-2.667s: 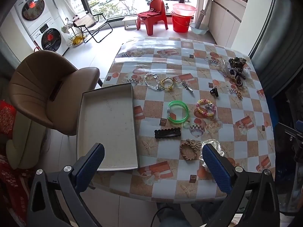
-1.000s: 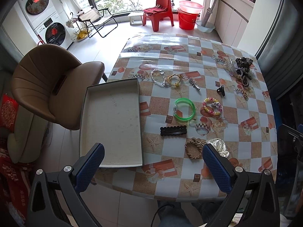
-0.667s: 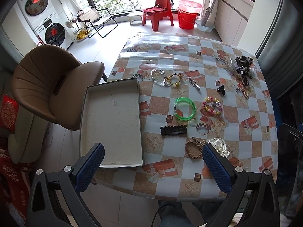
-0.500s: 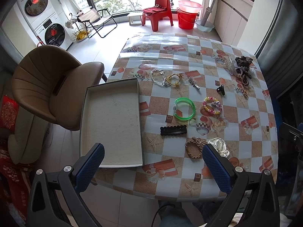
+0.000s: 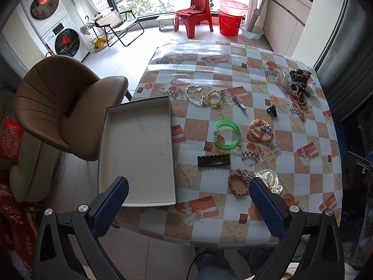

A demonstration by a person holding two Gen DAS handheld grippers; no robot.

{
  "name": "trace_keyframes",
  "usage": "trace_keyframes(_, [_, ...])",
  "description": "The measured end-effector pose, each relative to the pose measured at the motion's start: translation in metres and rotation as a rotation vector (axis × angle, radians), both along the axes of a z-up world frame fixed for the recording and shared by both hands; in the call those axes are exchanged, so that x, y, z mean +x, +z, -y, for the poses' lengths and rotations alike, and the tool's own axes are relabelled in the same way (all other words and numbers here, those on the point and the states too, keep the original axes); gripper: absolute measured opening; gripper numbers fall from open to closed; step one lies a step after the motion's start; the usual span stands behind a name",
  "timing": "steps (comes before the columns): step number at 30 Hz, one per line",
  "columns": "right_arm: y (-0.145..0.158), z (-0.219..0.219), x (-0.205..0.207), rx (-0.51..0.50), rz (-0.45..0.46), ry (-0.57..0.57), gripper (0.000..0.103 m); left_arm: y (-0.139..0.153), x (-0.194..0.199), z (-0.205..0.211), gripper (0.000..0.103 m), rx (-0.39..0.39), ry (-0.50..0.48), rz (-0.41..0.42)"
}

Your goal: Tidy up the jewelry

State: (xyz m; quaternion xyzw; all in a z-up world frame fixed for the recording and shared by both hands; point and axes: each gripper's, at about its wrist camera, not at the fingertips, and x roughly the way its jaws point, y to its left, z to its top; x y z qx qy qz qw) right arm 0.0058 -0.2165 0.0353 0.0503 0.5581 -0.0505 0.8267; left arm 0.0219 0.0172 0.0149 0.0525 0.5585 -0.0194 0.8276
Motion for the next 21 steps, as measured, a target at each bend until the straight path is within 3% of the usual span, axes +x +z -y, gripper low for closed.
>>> trace_keyframes(21, [-0.004, 0.002, -0.001, 0.007, -0.008, -0.022, 0.103, -0.011, 0.004, -0.007, 0.103, -0.009, -0.039, -0.022])
